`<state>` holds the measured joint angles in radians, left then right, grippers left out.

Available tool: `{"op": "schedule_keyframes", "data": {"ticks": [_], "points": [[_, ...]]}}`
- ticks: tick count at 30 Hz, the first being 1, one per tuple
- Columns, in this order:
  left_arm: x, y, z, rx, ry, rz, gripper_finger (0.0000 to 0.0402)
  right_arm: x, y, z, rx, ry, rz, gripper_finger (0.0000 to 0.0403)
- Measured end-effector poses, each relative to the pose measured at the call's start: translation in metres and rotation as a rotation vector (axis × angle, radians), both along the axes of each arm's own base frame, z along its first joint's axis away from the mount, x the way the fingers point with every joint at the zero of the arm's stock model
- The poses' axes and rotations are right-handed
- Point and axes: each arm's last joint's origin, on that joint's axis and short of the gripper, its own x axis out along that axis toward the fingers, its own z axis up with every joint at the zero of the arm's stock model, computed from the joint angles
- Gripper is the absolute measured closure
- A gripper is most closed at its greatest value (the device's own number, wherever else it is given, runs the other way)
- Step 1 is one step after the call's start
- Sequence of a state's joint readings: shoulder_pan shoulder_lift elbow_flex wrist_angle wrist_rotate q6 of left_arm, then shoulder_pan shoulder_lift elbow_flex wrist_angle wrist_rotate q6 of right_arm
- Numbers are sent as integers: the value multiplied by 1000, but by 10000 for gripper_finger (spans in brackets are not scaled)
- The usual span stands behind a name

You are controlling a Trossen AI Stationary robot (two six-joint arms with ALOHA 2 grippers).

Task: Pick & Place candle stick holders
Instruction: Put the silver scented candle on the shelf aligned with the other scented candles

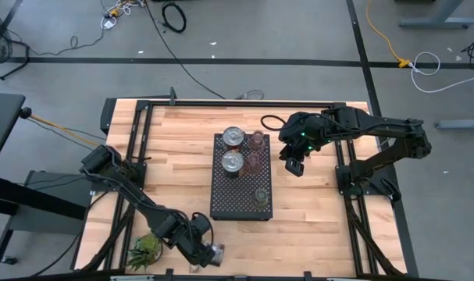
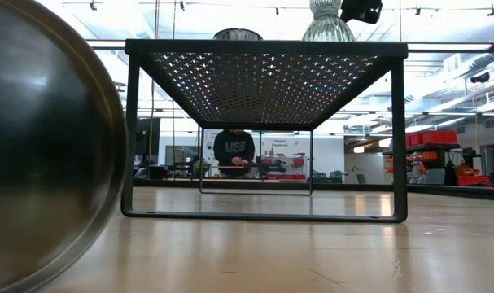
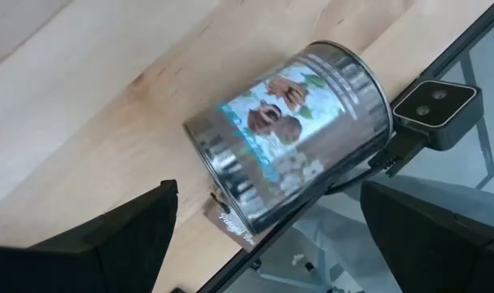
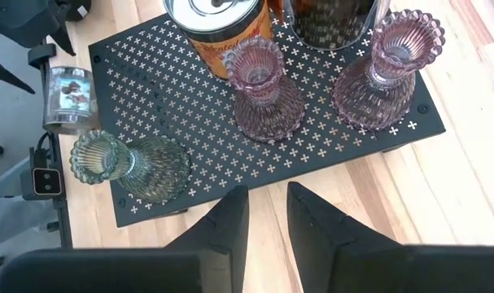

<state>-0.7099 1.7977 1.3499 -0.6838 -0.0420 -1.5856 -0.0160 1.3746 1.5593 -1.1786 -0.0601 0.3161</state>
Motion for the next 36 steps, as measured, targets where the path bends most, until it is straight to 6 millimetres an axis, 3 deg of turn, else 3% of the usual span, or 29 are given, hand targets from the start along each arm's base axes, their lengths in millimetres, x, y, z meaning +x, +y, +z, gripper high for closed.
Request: {"op": "schedule_keyframes", "data": {"ticks": [10, 19, 28, 36], "points": [[0, -2, 1, -51, 22, -43, 14, 0, 0, 0, -2, -1, 2, 318], [9, -9, 8, -89, -124, -158, 14, 1, 0, 0, -6, -7, 9, 318], [16, 1, 7, -44, -135, -187, 14, 0, 0, 0, -6, -6, 9, 318], [22, 12, 7, 54, -193, -397, 14, 2, 0, 1, -6, -22, 9, 318]]}}
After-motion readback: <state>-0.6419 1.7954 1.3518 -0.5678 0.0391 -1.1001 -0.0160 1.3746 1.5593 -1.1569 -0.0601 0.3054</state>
